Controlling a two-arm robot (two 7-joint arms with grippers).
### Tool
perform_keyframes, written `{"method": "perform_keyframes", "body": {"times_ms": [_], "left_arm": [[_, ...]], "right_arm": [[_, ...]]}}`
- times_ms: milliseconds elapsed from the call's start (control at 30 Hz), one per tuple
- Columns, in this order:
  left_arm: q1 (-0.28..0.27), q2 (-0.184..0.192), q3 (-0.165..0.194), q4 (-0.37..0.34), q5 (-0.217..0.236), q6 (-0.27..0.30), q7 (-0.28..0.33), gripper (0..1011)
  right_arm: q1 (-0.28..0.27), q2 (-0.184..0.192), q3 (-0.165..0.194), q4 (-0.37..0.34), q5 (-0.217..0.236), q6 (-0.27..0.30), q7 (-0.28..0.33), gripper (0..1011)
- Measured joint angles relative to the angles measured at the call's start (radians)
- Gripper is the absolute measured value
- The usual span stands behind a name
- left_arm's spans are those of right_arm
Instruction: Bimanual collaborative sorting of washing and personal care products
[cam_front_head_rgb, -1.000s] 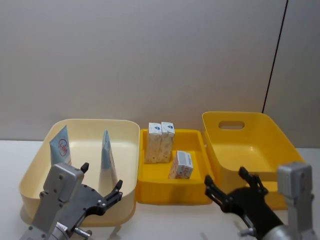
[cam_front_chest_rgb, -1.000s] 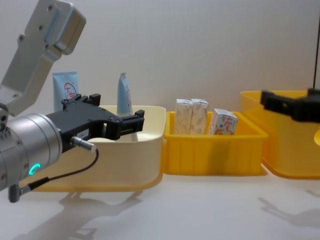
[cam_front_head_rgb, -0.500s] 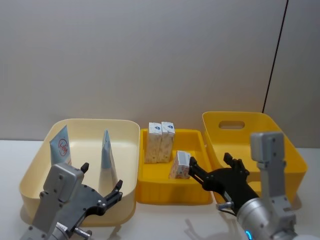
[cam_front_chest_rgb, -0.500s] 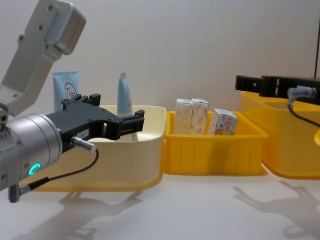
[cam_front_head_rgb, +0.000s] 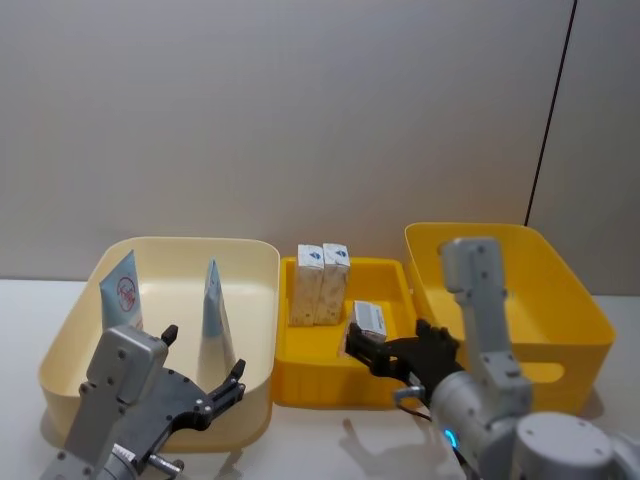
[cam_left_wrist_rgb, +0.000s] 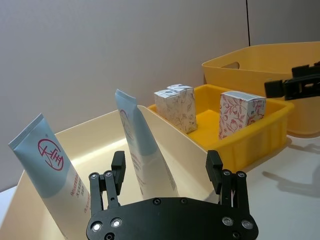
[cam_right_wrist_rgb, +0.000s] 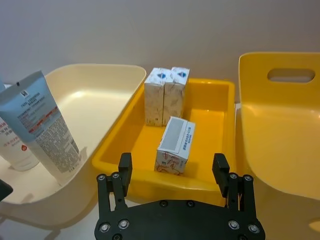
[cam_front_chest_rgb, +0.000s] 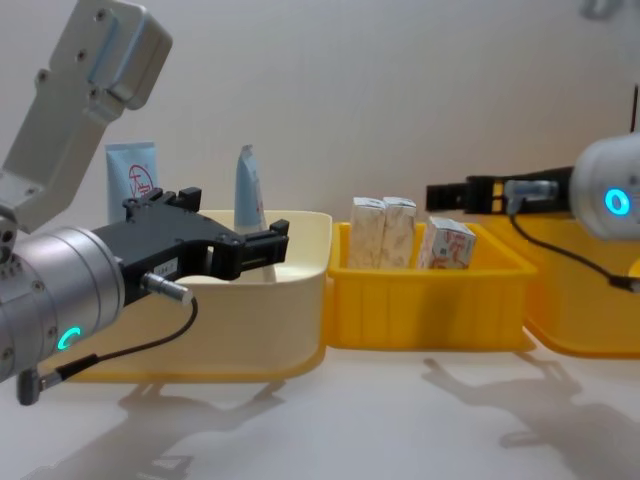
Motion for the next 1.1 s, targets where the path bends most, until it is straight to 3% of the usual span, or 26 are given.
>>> {"method": "perform_keyframes", "body": {"times_ms": [233, 467, 1100], "left_arm": [[0.000, 0.000, 0.000, 0.000, 0.000, 0.000, 0.000, 1003], [0.000, 0.000, 0.000, 0.000, 0.000, 0.000, 0.000, 1003], [0.000, 0.000, 0.000, 0.000, 0.000, 0.000, 0.000, 1003]], "right_arm": [[0.076, -0.039, -0.016, 0.080, -0.006, 0.094, -0.018, 1001], [0.132, -0.065, -0.029, 0.143, -0.021, 0.133, -0.033, 1001], [0.229, -0.118, -0.027, 0.266, -0.056, 0.163, -0.075, 1001]]}}
